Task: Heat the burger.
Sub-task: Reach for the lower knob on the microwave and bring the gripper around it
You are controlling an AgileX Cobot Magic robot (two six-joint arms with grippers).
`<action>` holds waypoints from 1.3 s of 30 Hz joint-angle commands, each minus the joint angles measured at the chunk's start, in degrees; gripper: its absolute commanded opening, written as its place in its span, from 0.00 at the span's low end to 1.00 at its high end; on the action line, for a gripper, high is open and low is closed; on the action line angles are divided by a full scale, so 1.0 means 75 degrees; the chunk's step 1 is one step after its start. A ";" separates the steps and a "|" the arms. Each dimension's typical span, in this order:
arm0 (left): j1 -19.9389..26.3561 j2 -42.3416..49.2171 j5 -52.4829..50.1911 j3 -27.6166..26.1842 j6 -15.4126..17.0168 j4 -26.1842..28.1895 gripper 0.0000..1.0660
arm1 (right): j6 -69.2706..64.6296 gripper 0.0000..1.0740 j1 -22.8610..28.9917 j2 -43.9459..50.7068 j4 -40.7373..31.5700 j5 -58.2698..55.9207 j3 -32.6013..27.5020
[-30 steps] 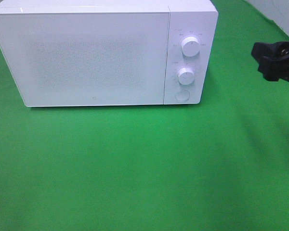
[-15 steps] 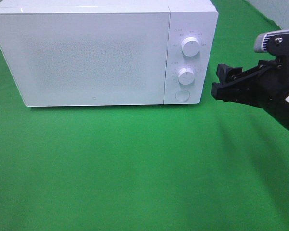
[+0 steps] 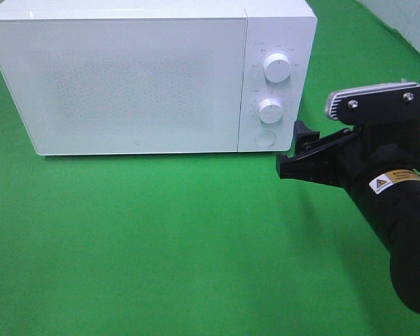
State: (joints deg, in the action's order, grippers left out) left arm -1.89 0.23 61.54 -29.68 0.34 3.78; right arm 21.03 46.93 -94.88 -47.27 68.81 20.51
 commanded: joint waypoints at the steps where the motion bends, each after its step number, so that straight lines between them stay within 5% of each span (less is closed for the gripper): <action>1: 0.0023 0.0183 -0.0053 0.0023 0.0015 0.0023 0.94 | -0.0023 0.70 0.0084 -0.0160 0.0023 0.0328 0.0023; 19: 0.0023 0.0183 -0.0053 0.0023 0.0008 0.0023 0.94 | -0.0420 0.70 0.0084 -0.1451 0.0046 0.0512 0.1276; 39: 0.0023 0.0183 -0.0053 0.0023 0.0008 0.0015 0.94 | -0.0817 0.69 -0.1085 -0.2620 0.1283 -0.0199 0.2765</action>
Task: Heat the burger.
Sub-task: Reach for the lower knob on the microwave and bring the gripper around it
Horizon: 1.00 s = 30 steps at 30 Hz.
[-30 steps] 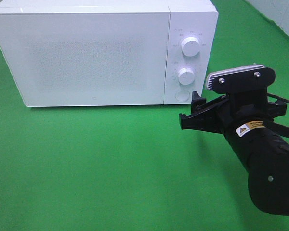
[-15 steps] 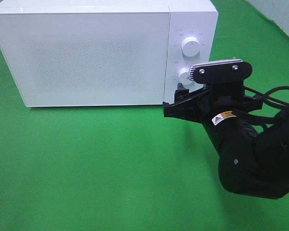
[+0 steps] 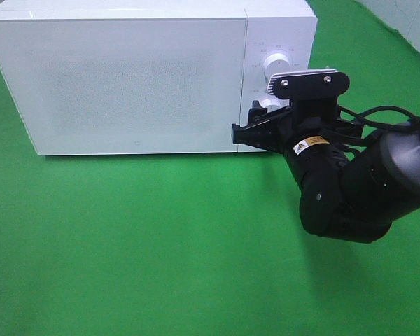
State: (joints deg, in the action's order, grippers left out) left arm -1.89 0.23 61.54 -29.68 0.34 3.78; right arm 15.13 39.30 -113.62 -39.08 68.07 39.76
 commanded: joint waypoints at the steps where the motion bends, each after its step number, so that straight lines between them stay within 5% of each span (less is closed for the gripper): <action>1: 0.0023 0.0183 -0.0053 0.0023 0.0008 0.0015 0.94 | -0.0031 0.69 -0.0069 -0.0122 0.0191 -0.0099 0.0199; 30: 0.0023 0.0130 -0.0053 0.0023 -0.0046 0.0015 0.94 | -0.0038 0.64 -0.0420 -0.0871 0.0428 -0.0252 0.0940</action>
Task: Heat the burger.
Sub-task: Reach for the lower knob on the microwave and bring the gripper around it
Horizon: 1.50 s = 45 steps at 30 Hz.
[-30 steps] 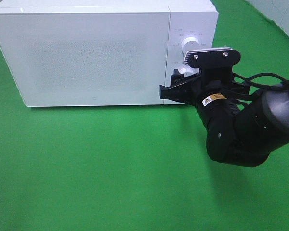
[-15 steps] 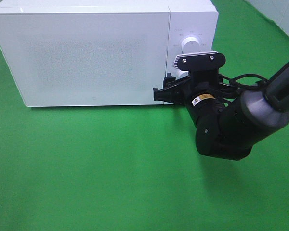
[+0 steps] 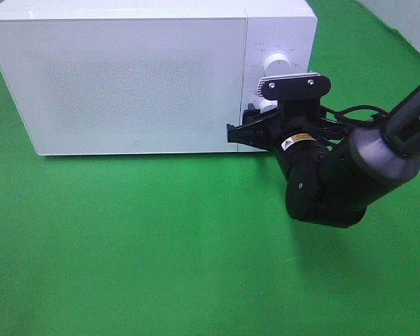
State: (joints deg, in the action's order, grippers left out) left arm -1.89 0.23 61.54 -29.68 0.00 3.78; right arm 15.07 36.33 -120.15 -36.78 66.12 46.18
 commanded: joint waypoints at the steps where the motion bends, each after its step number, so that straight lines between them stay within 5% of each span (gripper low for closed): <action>1: 0.0023 0.0130 -0.0053 0.0023 0.0000 0.0015 0.94 | -0.0031 0.64 -0.0023 0.0000 0.0122 0.0008 0.0084; 5: 0.0023 0.0130 -0.0053 0.0023 0.0000 0.0015 0.94 | -0.0046 0.57 -0.0023 0.0000 0.0122 0.0008 0.0084; 7: 0.0023 0.0130 -0.0053 0.0023 0.0000 0.0015 0.94 | -0.0046 0.39 -0.0023 0.0000 0.0130 0.0015 0.0084; 8: 0.0023 0.0130 -0.0053 0.0023 0.0000 0.0015 0.94 | -0.0046 0.39 -0.0023 0.0000 0.0130 0.0015 0.0084; 11: 0.0023 0.0130 -0.0053 0.0023 0.0000 0.0015 0.94 | -0.0008 0.15 -0.0023 0.0000 0.0298 0.0145 0.0084; 14: 0.0023 0.0130 -0.0053 0.0023 0.0000 0.0015 0.94 | 0.0023 0.02 -0.0023 0.0000 0.0359 0.0160 0.0084; 28: 0.0023 0.0130 -0.0053 0.0023 0.0000 0.0015 0.94 | -0.0283 0.00 -0.0023 0.0000 0.0764 0.0550 0.0084; 33: 0.0023 0.0130 -0.0053 0.0023 0.0000 0.0015 0.94 | -0.1879 0.00 -0.0023 0.0000 0.1451 0.0833 0.0084; 37: 0.0023 0.0130 -0.0053 0.0023 0.0000 0.0015 0.94 | -0.5088 0.00 -0.0023 0.0000 0.2536 0.0901 0.0084; 40: 0.0023 0.0130 -0.0053 0.0023 0.0000 0.0015 0.94 | -0.5439 0.00 -0.0023 0.0000 0.2605 0.0909 0.0084; 45: 0.0023 0.0130 -0.0053 0.0023 0.0000 0.0015 0.94 | -0.8449 0.00 -0.0023 0.0000 0.2681 0.0963 0.0084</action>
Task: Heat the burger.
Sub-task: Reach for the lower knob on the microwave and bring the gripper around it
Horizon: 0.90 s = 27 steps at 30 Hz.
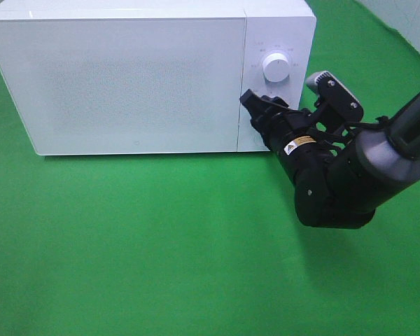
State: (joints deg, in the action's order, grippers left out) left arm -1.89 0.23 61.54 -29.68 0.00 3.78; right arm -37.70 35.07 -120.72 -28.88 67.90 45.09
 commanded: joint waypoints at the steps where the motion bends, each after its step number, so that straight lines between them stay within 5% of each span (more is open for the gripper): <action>1: 0.0023 0.0130 -0.0053 0.0023 0.0000 0.0015 0.94 | -0.2261 0.00 0.0145 0.0076 0.1627 0.0810 0.0229; 12: 0.0023 0.0130 -0.0053 0.0023 0.0000 0.0015 0.94 | -0.6043 0.00 0.0145 0.0076 0.1482 0.1077 0.0229; 27: 0.0023 0.0130 -0.0053 0.0023 0.0000 0.0015 0.94 | -0.6906 0.00 0.0145 0.0076 0.1108 0.1299 0.0229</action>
State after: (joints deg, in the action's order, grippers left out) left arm -1.89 0.23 61.54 -29.68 0.00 3.78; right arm -88.29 35.18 -120.78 -28.65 67.95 44.81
